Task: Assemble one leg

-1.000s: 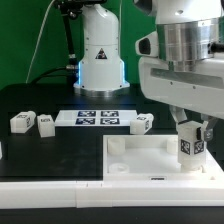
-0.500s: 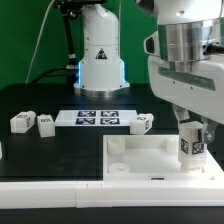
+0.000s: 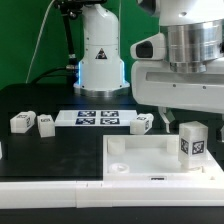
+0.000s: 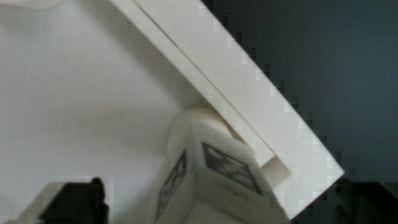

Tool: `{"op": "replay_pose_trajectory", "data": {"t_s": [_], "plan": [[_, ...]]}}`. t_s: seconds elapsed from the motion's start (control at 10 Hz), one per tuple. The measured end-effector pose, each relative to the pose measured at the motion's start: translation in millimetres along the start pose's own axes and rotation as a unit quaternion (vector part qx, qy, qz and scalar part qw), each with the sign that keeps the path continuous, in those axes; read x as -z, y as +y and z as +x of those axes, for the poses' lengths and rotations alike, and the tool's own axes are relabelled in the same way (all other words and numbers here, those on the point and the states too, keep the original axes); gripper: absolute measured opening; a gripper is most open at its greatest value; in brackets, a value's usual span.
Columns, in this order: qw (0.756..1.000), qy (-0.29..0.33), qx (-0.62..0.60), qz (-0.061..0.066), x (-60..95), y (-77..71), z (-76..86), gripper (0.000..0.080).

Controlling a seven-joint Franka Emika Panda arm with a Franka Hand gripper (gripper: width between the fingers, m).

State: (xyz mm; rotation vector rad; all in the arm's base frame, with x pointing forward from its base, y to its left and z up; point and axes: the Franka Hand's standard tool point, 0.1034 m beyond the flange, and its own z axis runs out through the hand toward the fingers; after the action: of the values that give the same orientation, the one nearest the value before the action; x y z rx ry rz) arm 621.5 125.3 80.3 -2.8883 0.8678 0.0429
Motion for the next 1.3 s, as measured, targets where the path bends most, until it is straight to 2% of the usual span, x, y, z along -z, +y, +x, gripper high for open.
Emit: {"op": "replay_pose_trajectory", "data": {"t_s": [0.1,0.3,0.5,0.7,0.8,0.9,1.0,1.1,1.2,1.3], "plan": [[0.998,0.001,0.055,0.0,0.5,-1.2,0.0,0.0649],[0.983,0.001,0.186,-0.013,4.7,-2.1,1.9,0.0649],[0.962,0.001,0.274,-0.015,6.6,-0.5,5.4,0.0649],[0.926,0.002,0.376,-0.02,6.9,0.2,6.1,0.0649],[0.919,0.001,0.393,-0.02,6.8,0.4,6.2,0.0649],[0.92,0.001,0.392,-0.02,6.7,0.3,6.0,0.0563],[0.92,0.001,0.392,-0.02,6.7,0.3,6.0,0.0427],[0.921,0.001,0.389,-0.02,6.7,0.2,6.0,0.0427],[0.928,0.001,0.371,-0.019,6.7,0.2,6.1,0.029],[0.928,0.001,0.372,-0.019,6.7,0.3,6.1,0.029]]}}
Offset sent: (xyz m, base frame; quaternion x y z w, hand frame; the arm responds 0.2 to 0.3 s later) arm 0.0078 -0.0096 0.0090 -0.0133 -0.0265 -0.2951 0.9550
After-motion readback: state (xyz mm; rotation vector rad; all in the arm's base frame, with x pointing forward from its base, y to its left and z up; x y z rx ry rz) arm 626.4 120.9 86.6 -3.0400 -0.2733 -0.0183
